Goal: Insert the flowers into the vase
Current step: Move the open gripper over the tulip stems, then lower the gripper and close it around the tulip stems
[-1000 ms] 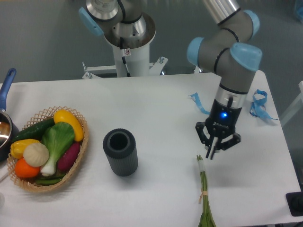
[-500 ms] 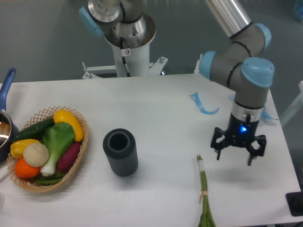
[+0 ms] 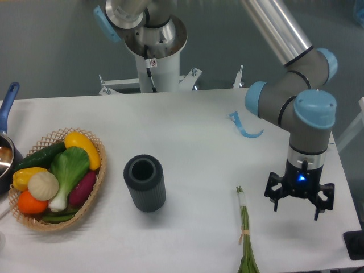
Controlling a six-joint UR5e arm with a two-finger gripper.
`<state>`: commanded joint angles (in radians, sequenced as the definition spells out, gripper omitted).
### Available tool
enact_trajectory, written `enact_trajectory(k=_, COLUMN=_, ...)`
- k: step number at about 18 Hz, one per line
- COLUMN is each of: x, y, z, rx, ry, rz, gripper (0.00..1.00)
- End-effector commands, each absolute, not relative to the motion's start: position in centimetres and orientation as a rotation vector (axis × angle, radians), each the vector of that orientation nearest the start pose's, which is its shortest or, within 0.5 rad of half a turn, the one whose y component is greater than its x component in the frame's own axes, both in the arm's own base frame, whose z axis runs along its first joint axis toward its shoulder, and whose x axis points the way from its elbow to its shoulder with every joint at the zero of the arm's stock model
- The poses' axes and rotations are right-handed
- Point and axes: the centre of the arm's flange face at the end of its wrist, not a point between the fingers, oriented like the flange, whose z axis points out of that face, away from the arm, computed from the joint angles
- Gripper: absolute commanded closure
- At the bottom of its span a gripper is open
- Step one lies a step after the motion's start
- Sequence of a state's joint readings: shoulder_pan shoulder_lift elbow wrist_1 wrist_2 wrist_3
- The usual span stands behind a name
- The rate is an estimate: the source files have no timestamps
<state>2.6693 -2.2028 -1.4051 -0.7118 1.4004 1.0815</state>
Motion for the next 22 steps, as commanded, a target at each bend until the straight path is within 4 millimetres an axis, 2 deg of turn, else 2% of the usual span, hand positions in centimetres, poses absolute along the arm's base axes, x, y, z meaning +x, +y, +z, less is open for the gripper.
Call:
enact_trajectory(k=2, x=-58.5, y=47.6, z=26.2, rx=-2.794, ry=-0.026, rz=0.356, gripper=0.00)
enact_trajectory(k=4, x=-58.8, y=48.0, z=24.7, rx=-2.786, ry=-0.173, rz=0.312, gripper=0.00)
enact_trajectory(k=8, x=-59.4, y=48.4, z=23.4, rx=-2.763, ry=-0.360, rz=0.264, gripper=0.00)
enact_trajectory(k=12, x=-59.1, y=49.2, z=22.5, rx=-2.763, ry=-0.392, rz=0.247, gripper=0.00)
enact_trajectory(k=16, x=-58.8, y=49.7, z=22.4, rx=-2.758, ry=-0.411, rz=0.239, gripper=0.00)
enact_trajectory(k=19, x=-57.8, y=52.4, z=22.3, rx=-2.733, ry=-0.463, rz=0.222, gripper=0.00)
enact_trajectory(k=22, x=-57.5, y=54.3, z=21.0, rx=-2.727, ry=-0.484, rz=0.204, gripper=0.00)
